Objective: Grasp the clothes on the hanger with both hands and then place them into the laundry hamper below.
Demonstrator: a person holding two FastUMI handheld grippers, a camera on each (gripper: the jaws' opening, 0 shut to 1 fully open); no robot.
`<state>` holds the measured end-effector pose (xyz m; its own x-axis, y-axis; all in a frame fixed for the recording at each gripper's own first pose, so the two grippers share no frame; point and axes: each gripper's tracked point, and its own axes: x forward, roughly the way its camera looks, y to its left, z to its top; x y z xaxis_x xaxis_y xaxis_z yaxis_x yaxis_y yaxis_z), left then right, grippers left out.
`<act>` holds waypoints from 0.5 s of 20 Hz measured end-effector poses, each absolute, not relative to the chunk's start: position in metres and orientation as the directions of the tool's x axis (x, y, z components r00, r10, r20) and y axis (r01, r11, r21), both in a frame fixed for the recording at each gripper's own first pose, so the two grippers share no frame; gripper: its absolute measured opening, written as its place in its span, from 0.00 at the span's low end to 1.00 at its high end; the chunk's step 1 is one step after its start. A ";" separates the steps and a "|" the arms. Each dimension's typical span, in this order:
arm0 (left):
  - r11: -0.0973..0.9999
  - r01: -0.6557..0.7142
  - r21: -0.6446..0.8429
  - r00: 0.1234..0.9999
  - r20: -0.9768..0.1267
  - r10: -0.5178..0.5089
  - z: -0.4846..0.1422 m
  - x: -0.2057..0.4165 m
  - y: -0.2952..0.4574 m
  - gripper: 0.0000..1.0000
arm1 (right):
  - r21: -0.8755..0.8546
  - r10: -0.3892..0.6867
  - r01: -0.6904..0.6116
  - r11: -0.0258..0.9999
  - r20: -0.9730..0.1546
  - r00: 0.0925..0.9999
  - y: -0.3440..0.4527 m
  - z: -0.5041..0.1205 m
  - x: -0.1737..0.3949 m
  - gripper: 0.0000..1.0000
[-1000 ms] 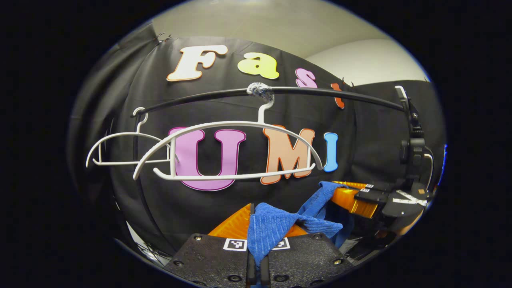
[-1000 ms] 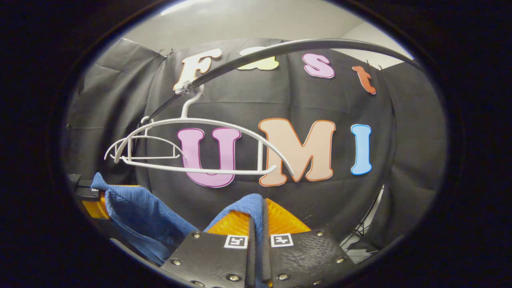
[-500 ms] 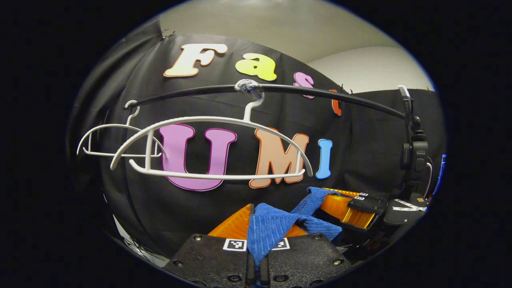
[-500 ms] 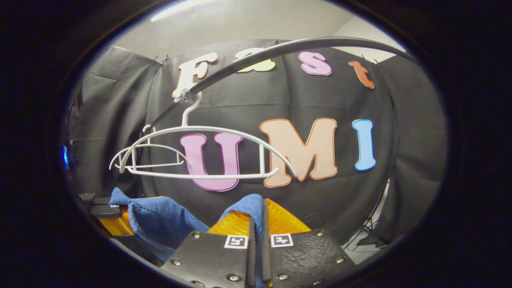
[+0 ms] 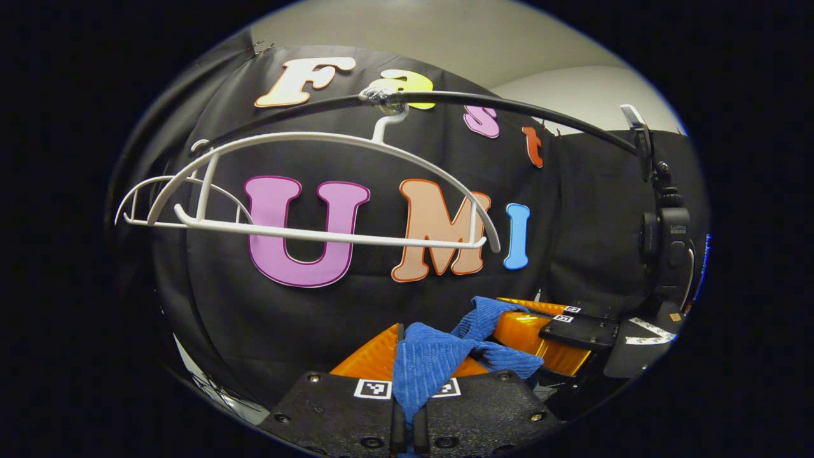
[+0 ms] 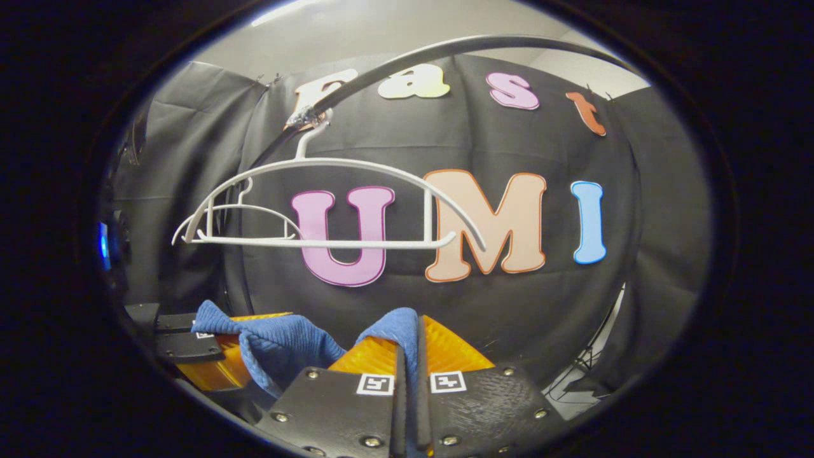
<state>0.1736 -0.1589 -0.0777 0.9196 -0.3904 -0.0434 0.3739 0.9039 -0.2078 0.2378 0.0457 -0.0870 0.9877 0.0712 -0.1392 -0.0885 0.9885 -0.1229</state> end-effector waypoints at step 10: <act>0.921 0.296 -0.254 0.931 -0.140 -0.337 -0.148 0.196 -0.139 0.05 | -0.053 0.091 -0.106 0.993 -0.230 0.969 0.029 -0.150 0.251 0.07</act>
<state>0.1959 -0.1392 -0.1483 0.9308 -0.3374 -0.1403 0.2956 0.9210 -0.2536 0.2509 0.0290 -0.1503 0.9689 0.0914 -0.2301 -0.1064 0.9929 -0.0535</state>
